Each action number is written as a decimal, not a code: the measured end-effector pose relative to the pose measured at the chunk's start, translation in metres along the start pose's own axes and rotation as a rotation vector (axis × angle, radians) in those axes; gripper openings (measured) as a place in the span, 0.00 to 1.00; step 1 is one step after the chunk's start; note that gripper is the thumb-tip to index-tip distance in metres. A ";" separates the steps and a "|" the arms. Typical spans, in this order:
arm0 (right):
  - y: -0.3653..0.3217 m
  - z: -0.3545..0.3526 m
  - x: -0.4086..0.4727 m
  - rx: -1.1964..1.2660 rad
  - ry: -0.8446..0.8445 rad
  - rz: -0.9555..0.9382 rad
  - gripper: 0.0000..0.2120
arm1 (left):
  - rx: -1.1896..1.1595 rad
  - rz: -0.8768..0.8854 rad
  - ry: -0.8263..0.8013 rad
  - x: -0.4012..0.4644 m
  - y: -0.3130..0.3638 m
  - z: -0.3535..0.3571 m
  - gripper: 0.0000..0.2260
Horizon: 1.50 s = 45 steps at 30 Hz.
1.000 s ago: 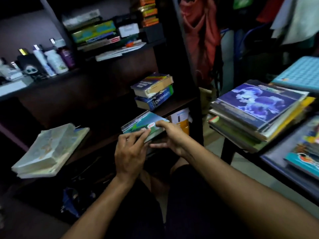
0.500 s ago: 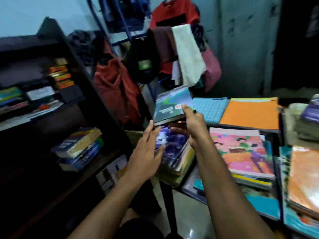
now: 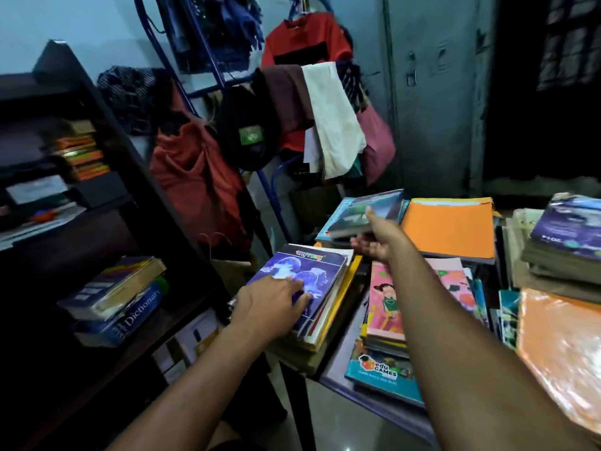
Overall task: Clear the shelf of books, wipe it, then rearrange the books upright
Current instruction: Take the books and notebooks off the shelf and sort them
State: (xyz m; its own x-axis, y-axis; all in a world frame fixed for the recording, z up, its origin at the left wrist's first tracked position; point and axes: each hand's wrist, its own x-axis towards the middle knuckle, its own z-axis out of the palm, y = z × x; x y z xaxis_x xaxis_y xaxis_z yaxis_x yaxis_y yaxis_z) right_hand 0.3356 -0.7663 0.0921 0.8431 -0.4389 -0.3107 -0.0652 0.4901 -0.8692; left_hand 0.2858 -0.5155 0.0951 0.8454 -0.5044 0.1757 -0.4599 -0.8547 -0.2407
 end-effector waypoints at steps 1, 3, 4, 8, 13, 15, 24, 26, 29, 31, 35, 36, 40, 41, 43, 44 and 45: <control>0.002 -0.002 0.000 -0.128 -0.015 0.028 0.26 | -0.006 0.003 0.006 0.000 0.001 0.002 0.20; 0.001 -0.002 -0.005 -0.334 -0.011 0.027 0.26 | -0.019 0.008 0.026 0.001 0.000 0.006 0.20; 0.000 -0.001 -0.008 -0.435 -0.005 0.014 0.25 | -0.025 0.017 0.038 0.003 0.000 0.007 0.20; 0.008 0.013 -0.014 -0.976 0.105 -0.117 0.35 | -0.034 0.029 0.038 0.004 -0.007 0.010 0.19; 0.012 0.057 -0.067 -1.337 0.150 -0.518 0.34 | -0.805 0.014 -0.005 -0.017 -0.063 0.016 0.14; 0.022 0.089 -0.095 -1.245 -0.008 -0.655 0.26 | -0.994 -0.118 0.243 -0.047 -0.108 0.033 0.07; 0.192 0.257 -0.177 -1.159 -0.833 -0.616 0.19 | -0.748 -1.019 0.377 -0.159 -0.316 0.132 0.28; 0.231 0.286 -0.184 -1.259 -0.921 -0.645 0.20 | -0.706 -1.033 0.309 -0.171 -0.327 0.142 0.29; 0.288 0.331 -0.208 -1.289 -1.115 -0.709 0.17 | -0.891 -0.948 0.322 -0.185 -0.338 0.142 0.23; 0.317 0.363 -0.234 -1.181 -1.229 -0.673 0.14 | -0.986 -0.955 0.370 -0.211 -0.354 0.130 0.17; 0.376 0.403 -0.276 -1.173 -1.315 -0.791 0.19 | -0.528 -1.060 0.589 -0.316 -0.407 0.083 0.11; 0.390 0.406 -0.282 -1.256 -1.259 -0.984 0.22 | -0.392 -1.163 0.578 -0.349 -0.426 0.073 0.10; 0.414 0.405 -0.288 -1.400 -1.097 -1.279 0.29 | -0.133 -1.577 -0.030 -0.472 -0.489 0.068 0.28; 0.414 0.405 -0.287 -1.398 -1.101 -1.283 0.30 | -0.161 -1.601 -0.145 -0.486 -0.493 0.075 0.31; 0.412 0.406 -0.285 -1.417 -1.107 -1.292 0.30 | -0.280 -1.599 -0.137 -0.492 -0.494 0.090 0.31; 0.412 0.406 -0.287 -1.445 -1.118 -1.276 0.30 | -0.320 -1.596 -0.089 -0.488 -0.490 0.092 0.30; 0.410 0.406 -0.288 -1.467 -1.137 -1.239 0.29 | -0.344 -1.588 -0.047 -0.481 -0.486 0.094 0.29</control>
State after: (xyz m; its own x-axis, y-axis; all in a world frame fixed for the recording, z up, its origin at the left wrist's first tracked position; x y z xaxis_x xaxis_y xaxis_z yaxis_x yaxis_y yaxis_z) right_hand 0.2830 -0.1335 -0.0187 0.5928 0.7599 0.2666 0.8047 -0.5722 -0.1585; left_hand 0.1277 0.1541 0.0380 0.5067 0.8621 -0.0037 0.8054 -0.4719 0.3587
